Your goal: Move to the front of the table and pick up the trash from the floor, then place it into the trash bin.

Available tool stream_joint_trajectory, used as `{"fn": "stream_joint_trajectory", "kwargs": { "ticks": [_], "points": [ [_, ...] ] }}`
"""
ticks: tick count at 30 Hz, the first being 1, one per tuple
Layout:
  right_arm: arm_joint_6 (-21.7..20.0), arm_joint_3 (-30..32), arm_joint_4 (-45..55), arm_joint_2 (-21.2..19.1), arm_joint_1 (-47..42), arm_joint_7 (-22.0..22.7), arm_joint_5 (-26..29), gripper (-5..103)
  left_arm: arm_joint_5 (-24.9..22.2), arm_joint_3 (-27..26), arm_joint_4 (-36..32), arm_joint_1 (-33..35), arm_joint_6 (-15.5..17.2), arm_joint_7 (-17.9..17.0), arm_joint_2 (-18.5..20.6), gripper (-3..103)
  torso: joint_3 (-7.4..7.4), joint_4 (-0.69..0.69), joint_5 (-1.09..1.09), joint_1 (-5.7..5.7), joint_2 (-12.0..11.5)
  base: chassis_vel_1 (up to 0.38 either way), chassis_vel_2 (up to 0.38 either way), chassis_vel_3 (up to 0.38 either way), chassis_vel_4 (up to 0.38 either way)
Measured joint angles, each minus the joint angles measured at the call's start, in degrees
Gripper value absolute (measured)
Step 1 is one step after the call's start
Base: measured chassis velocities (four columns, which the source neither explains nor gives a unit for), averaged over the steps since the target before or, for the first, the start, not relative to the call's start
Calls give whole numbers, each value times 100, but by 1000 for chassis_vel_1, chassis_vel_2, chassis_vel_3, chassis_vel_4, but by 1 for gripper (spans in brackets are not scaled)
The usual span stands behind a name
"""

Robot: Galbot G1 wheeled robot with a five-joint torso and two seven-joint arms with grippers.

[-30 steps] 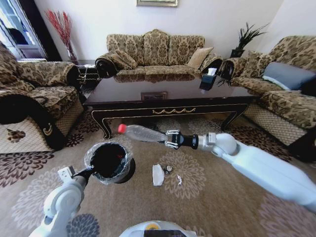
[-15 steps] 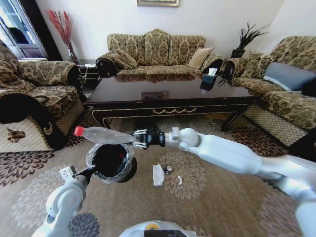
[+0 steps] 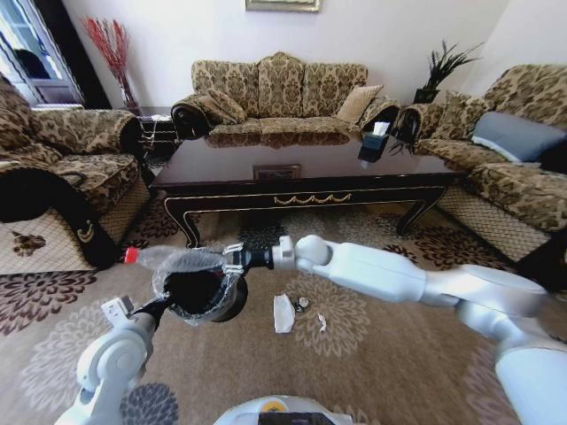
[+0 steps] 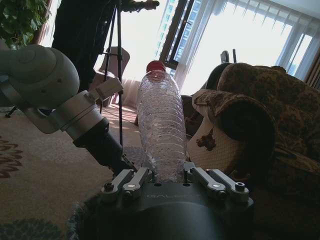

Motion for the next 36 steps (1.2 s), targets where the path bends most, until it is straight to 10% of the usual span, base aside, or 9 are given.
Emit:
{"fn": "stream_joint_trajectory", "kwargs": {
  "ticks": [11, 26, 36],
  "points": [
    [30, -62, -244, 66, 211, 12, -573, 24, 4, -82, -74, 19, 0, -8, 69, 2, -1, -2, 0, 0, 0, 0, 0, 0, 0],
    [128, -59, -353, -107, 260, -68, -574, 83, 2, -29, 54, -44, 0, -2, 147, 2, 0, -2, 1, 0, 0, 0, 0, 0, 0],
    [153, 50, -327, -247, 243, -74, -505, 100, -2, -14, 67, -53, 2, 8, 159, 2, -1, -1, 1, 0, 0, 0, 0, 0, 0]
  ]
}}
